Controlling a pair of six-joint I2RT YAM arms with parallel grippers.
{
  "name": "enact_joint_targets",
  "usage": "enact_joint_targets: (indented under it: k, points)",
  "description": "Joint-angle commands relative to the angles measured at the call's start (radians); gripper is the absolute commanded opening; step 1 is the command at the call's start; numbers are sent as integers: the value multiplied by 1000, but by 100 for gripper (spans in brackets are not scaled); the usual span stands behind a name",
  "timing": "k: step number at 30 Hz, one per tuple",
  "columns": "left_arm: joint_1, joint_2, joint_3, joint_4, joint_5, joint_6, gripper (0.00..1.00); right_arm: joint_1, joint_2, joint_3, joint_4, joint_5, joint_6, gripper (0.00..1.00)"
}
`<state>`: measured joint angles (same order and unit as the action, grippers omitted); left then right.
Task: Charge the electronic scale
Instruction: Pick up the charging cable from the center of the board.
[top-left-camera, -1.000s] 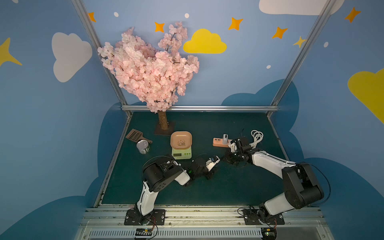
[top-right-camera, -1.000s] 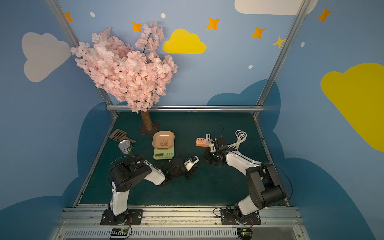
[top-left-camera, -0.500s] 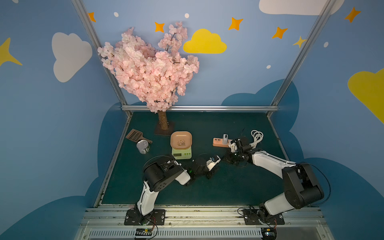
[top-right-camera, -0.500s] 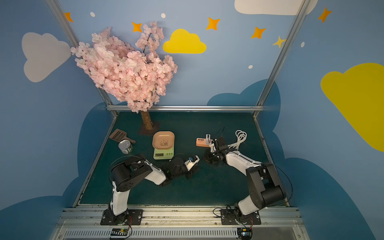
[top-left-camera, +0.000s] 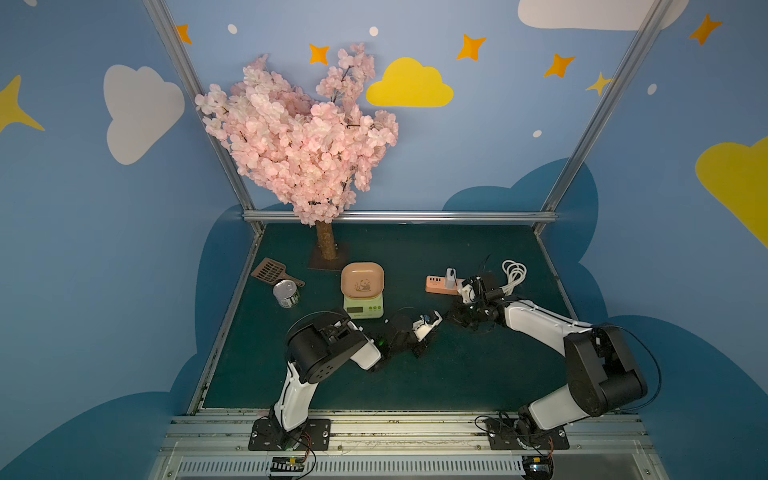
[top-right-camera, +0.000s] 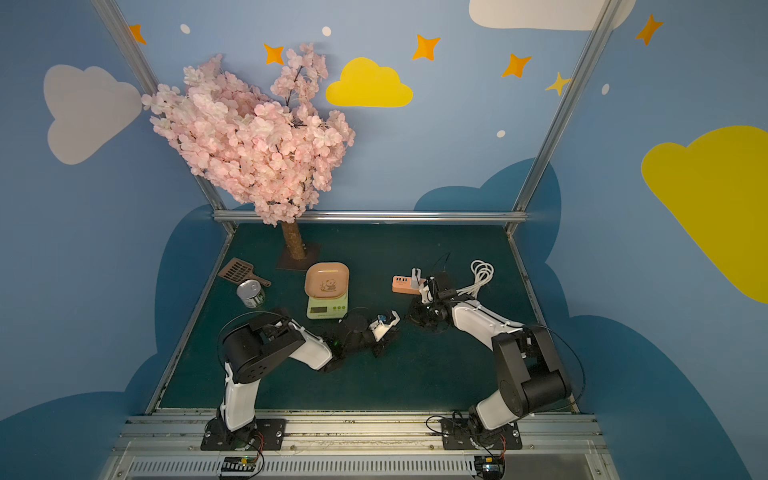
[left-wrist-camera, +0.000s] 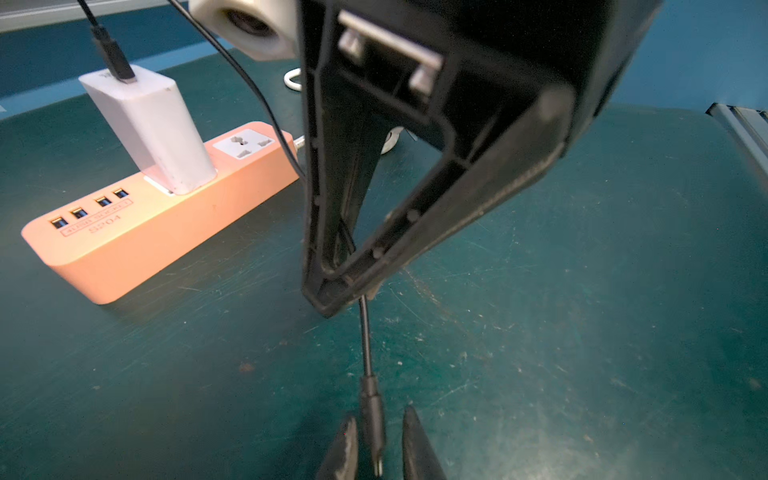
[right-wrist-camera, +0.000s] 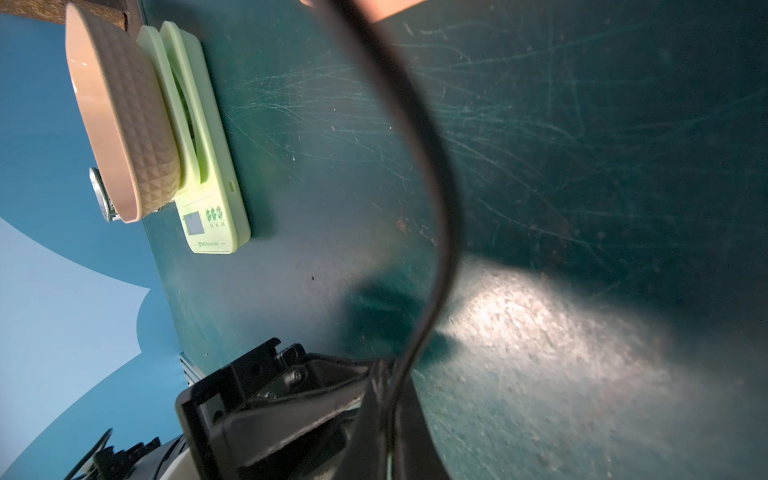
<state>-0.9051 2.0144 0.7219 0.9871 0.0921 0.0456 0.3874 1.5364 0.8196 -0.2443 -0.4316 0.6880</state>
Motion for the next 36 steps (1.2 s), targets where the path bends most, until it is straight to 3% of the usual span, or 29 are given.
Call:
enact_joint_targets:
  k: [1,4,17,21,23,28,33,36]
  points:
    - [3,12,13,18,11,14,30,-4,13,27,-14,-7,-15,0]
    - [3,17,9,32,8,16,31,-3,13,27,-11,-5,-16,0]
    - [3,24,8,50,18,20,13,-5,27,30,-13,-9,-29,0]
    - [3,13,-2,59,24,15,8,-17,1,30,-18,-19,-71,14]
    - [7,2,-8,59,37,4,5,-24,-40,8,-3,-25,-103,27]
    - [43,-40,-15,34,114,-56,5,-53,-162,-36,-42,-24,-225,46]
    - [86,-102,15,-74,253,-101,5,-132,-284,-92,-59,-69,-337,48]
    - [117,-135,55,-163,348,-121,5,-151,-359,-104,-51,-140,-484,43]
